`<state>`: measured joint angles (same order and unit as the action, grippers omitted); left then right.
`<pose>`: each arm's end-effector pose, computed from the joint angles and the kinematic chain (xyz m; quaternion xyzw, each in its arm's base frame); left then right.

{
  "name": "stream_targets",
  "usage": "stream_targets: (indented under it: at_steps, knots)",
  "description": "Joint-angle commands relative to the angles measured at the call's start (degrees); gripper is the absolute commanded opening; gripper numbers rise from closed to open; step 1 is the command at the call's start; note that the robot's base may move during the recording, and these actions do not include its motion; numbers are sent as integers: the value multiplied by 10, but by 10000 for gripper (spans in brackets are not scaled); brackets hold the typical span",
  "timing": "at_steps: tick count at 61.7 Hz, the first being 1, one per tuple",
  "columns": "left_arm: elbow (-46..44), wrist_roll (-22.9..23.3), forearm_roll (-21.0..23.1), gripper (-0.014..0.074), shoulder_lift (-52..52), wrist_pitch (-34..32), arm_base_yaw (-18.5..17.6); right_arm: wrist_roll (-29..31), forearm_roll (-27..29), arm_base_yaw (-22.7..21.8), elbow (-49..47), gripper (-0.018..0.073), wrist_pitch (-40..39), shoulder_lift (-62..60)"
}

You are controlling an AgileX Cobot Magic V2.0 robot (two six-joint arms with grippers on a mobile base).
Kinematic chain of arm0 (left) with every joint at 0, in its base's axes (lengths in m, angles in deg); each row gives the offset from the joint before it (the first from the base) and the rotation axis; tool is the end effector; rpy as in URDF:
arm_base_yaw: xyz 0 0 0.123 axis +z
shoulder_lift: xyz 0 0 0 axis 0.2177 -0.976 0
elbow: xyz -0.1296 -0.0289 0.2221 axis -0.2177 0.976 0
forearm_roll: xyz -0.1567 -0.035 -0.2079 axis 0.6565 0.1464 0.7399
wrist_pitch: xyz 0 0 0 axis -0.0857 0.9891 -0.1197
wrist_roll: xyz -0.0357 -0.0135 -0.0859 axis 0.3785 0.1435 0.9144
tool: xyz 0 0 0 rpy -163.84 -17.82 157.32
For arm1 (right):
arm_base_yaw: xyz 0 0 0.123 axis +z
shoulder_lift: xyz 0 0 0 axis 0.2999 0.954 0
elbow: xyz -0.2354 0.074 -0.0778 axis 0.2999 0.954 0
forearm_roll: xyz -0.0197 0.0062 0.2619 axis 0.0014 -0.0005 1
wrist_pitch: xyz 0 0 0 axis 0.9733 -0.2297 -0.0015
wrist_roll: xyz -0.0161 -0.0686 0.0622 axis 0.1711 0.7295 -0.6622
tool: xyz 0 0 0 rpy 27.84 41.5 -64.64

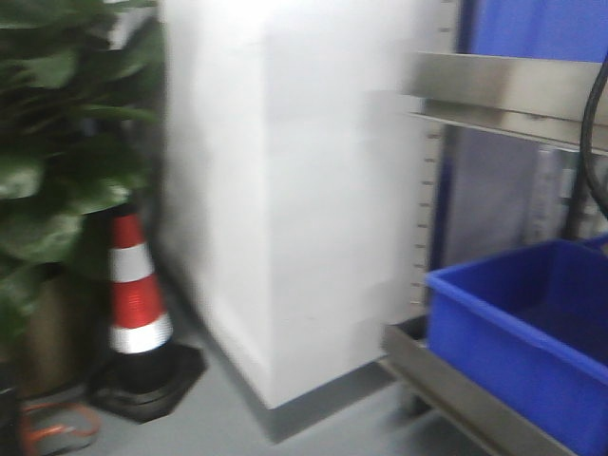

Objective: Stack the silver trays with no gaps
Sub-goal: 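Turn the base toward the shelf of blue bins holding the tray, then drive up to the shelf carrying the silver tray in both grippers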

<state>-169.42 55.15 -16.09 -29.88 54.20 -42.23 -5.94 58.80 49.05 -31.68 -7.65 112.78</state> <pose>0.3029 -0.1447 0.3970 0.0785 0.8362 -0.0752 0.5376 0.3195 0.1637 0.3983 -0.0635 0.8521 0.0703 0.5148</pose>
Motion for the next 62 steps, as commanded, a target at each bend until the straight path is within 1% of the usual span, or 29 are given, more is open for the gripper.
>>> stream_targets:
  at_steps: [1,62]
  knots:
    - [-4,-12,11,-16,1,-48,-13,0,17,11,-10,-57,-121,-5]
    - [-4,-12,11,-16,1,-48,-13,0,17,11,-10,-57,-121,-5]
